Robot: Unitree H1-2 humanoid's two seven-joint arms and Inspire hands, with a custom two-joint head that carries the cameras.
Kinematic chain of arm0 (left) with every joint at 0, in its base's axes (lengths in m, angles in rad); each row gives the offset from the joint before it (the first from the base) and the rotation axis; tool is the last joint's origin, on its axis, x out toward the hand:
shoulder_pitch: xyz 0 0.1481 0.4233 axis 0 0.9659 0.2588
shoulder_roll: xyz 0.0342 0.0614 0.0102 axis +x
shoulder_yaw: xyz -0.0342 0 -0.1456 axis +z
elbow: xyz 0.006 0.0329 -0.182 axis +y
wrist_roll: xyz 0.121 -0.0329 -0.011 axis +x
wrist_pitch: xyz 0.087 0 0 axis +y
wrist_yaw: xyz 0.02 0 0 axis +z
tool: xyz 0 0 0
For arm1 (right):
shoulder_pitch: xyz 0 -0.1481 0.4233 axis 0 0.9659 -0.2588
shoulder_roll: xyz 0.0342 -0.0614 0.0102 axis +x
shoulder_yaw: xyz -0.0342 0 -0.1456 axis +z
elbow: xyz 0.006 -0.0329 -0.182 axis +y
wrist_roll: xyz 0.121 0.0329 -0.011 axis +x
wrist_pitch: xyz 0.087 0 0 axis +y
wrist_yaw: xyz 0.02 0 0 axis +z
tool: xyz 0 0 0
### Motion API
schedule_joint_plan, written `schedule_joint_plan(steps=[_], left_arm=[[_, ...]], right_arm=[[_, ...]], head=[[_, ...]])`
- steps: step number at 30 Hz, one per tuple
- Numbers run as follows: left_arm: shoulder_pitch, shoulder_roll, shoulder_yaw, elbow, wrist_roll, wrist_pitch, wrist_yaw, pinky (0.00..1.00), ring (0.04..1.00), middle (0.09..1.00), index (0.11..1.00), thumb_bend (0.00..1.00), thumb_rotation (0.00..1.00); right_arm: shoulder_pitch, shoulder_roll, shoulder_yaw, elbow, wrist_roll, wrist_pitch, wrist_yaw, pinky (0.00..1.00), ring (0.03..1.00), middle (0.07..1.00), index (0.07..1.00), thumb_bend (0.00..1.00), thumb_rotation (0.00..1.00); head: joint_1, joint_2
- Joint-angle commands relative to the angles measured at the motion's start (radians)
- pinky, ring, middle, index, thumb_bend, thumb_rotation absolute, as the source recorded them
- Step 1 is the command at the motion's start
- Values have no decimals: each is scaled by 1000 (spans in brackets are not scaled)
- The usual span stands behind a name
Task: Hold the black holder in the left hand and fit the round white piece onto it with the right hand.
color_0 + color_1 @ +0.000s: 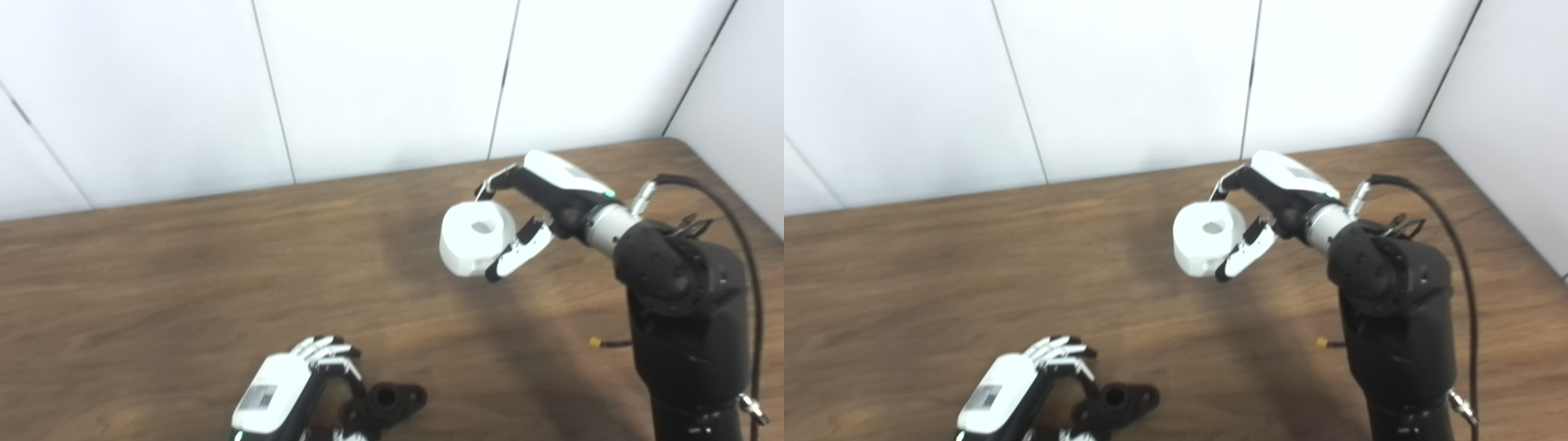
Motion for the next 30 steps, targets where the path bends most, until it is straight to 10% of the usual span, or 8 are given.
schedule_joint_plan(steps=[1, 15, 30], left_arm=[[23, 7, -14, 28, 11, 50, -72, 912, 885, 800, 485, 522, 48], [-9, 6, -3, 5, 5, 70, -116, 913, 890, 798, 485, 523, 50], [-20, -11, -10, -7, 28, 87, -136, 902, 888, 801, 485, 523, 52]], right_arm=[[-55, -8, -4, -47, 1, -2, 116, 916, 888, 797, 485, 521, 137], [-58, 26, 40, -146, 45, -2, 121, 878, 888, 786, 484, 519, 136], [-3, 58, 90, -178, 73, -2, 121, 901, 896, 795, 484, 523, 134]], head=[[-2, 13], [4, 148], [37, 181]])
